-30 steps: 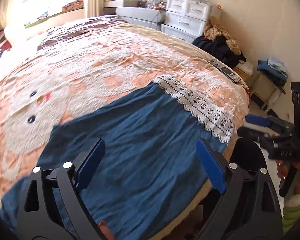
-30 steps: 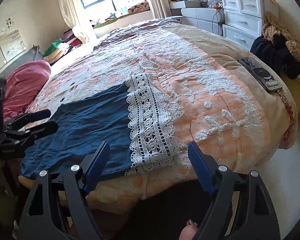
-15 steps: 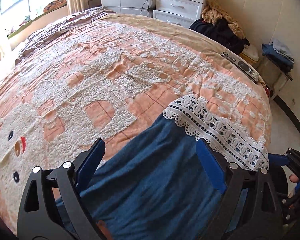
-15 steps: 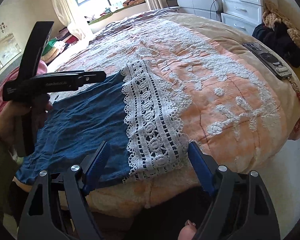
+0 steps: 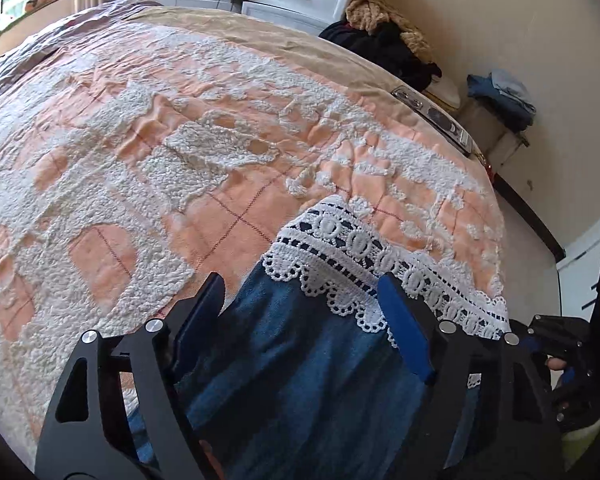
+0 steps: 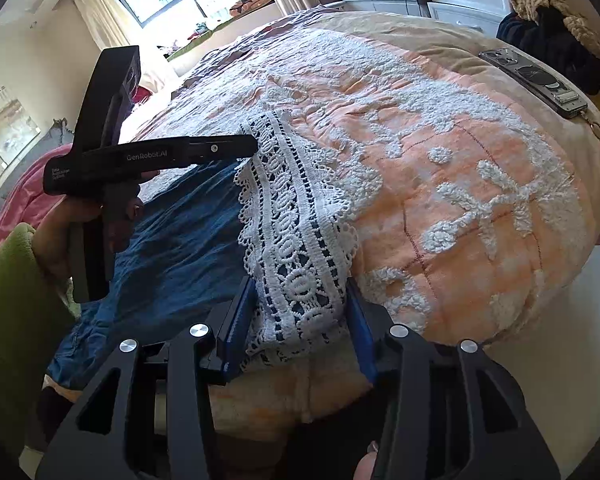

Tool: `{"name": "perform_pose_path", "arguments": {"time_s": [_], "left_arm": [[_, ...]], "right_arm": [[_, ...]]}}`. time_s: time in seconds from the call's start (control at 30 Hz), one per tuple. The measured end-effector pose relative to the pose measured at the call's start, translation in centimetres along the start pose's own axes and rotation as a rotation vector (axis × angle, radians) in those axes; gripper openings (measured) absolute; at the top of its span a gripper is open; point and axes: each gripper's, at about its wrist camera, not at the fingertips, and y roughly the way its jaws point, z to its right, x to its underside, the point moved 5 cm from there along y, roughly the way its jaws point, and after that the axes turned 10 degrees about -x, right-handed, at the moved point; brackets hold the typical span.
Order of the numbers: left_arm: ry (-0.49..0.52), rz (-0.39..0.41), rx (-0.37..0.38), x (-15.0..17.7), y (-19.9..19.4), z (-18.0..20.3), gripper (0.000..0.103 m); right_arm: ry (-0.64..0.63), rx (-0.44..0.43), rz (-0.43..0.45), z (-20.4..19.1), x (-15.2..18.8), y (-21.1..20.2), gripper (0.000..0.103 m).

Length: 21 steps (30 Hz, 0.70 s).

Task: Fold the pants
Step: 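Grasp the lace hem with the left gripper while the right gripper grasps the lace trim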

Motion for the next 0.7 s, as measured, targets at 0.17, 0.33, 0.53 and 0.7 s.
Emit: {"name": "perform_pose_path", "arguments": {"time_s": [0.17, 0.33, 0.53, 0.7], "left_arm": [[0.016, -0.046, 0.058, 0.2, 1.0, 0.7, 0.041], [0.030, -0.041, 0.032, 0.4, 0.8, 1.1, 0.020], [0.006, 0.028, 0.056, -0.2, -1.6, 0.3, 0.013], [-0.043, 0.086, 0.091, -0.3, -4.2, -0.5, 0.012]], "right_arm": [[-0.051, 0.035, -0.015, -0.4, 0.1, 0.8, 0.042], [-0.064, 0.015, 0.001, -0.9, 0.0, 0.4, 0.029], [-0.091, -0.019, 0.034, -2.3, -0.5, -0.6, 0.026], [-0.128, -0.036, 0.068, -4.1, -1.2, -1.6, 0.026]]}}
